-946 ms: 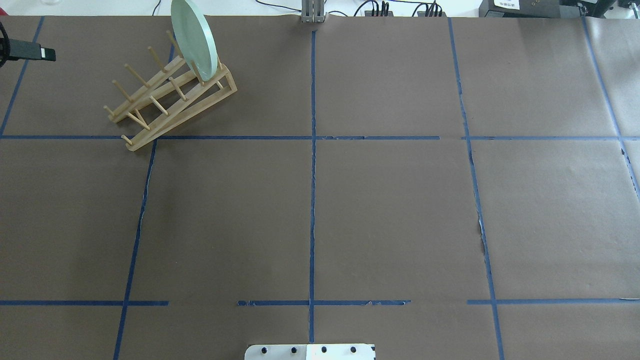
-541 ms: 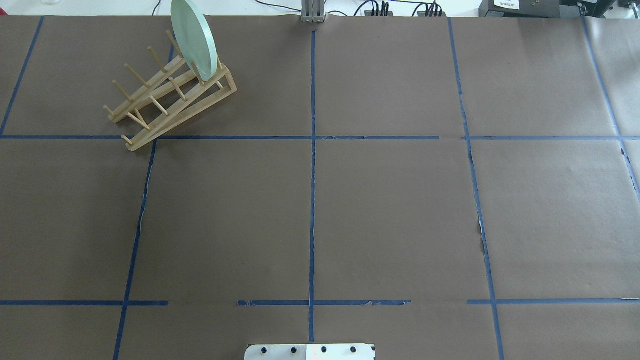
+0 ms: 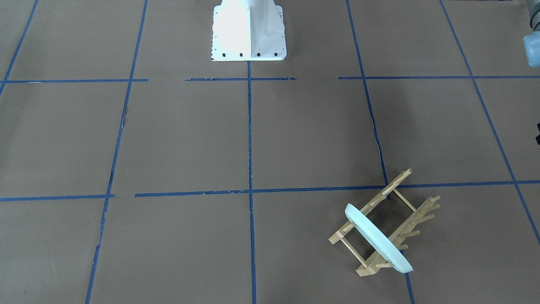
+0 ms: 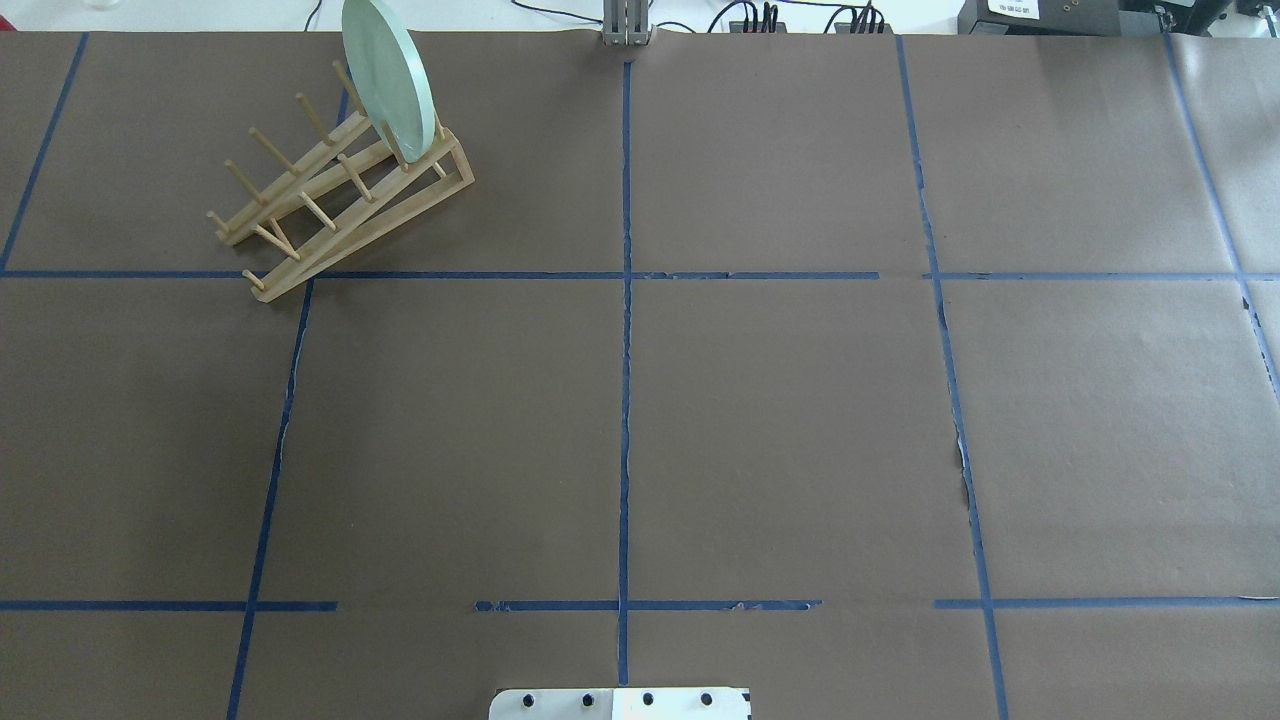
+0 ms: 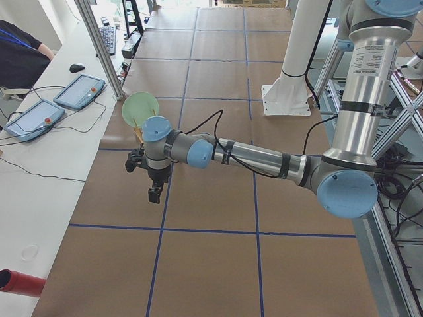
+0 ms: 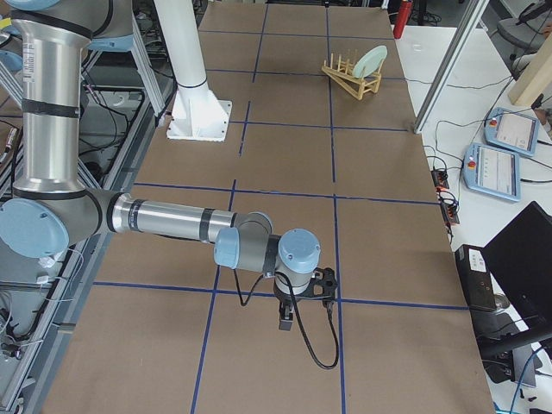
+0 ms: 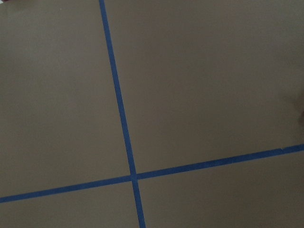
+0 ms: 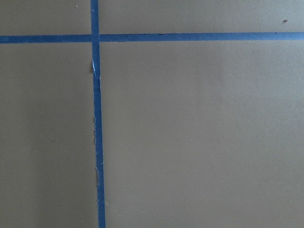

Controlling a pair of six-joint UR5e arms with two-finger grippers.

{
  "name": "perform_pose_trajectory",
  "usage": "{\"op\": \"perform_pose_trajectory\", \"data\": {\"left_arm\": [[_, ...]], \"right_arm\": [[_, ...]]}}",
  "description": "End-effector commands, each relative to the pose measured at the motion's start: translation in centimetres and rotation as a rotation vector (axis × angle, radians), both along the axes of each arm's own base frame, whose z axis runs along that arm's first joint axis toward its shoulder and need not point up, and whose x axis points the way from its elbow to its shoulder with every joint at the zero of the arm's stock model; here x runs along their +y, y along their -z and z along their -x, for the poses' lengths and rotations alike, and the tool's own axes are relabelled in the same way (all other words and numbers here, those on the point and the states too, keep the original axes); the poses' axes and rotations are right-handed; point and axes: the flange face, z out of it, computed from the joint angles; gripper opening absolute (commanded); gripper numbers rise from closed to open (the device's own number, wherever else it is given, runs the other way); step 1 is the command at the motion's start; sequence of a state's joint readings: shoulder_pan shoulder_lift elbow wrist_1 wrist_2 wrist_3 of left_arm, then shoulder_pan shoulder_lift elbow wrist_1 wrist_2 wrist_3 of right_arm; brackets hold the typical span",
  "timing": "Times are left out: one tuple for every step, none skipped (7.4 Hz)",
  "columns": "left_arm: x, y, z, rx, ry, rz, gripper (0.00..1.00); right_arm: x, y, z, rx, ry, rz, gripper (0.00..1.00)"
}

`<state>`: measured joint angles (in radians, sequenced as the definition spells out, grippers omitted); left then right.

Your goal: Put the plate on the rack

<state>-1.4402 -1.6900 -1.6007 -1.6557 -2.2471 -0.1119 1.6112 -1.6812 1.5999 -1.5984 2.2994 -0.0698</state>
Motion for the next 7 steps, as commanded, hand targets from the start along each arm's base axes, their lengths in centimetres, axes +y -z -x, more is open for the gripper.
{"op": "perform_pose_trajectory", "data": {"left_arm": [[1.6, -5.8, 2.8, 0.052, -0.063, 0.042, 1.0], [3.7, -8.2, 4.5, 0.051, -0.06, 0.058, 1.0], [4.7, -9.1, 5.3, 0.052, -0.068, 0.056, 1.0], [5.1, -9.1, 6.6, 0.079, -0.04, 0.067, 1.0], [5.4, -8.9, 7.8, 0.101, -0.013, 0.087, 1.0], [5.8, -7.5, 9.0, 0.102, 0.013, 0.118, 1.0], [6.3, -7.4, 9.0, 0.101, 0.011, 0.124, 1.0]], "right_arm": [[0.0, 0.0, 0.0, 0.0, 0.001, -0.001, 1.0], [0.0, 0.0, 0.0, 0.0, 0.0, 0.0, 1.0], [0.0, 0.0, 0.0, 0.0, 0.0, 0.0, 1.0], [0.0, 0.0, 0.0, 0.0, -0.002, 0.0, 1.0], [0.0, 0.0, 0.0, 0.0, -0.002, 0.0, 1.0], [0.0, 0.0, 0.0, 0.0, 0.0, 0.0, 1.0], [0.0, 0.0, 0.0, 0.0, 0.0, 0.0, 1.0]]}}
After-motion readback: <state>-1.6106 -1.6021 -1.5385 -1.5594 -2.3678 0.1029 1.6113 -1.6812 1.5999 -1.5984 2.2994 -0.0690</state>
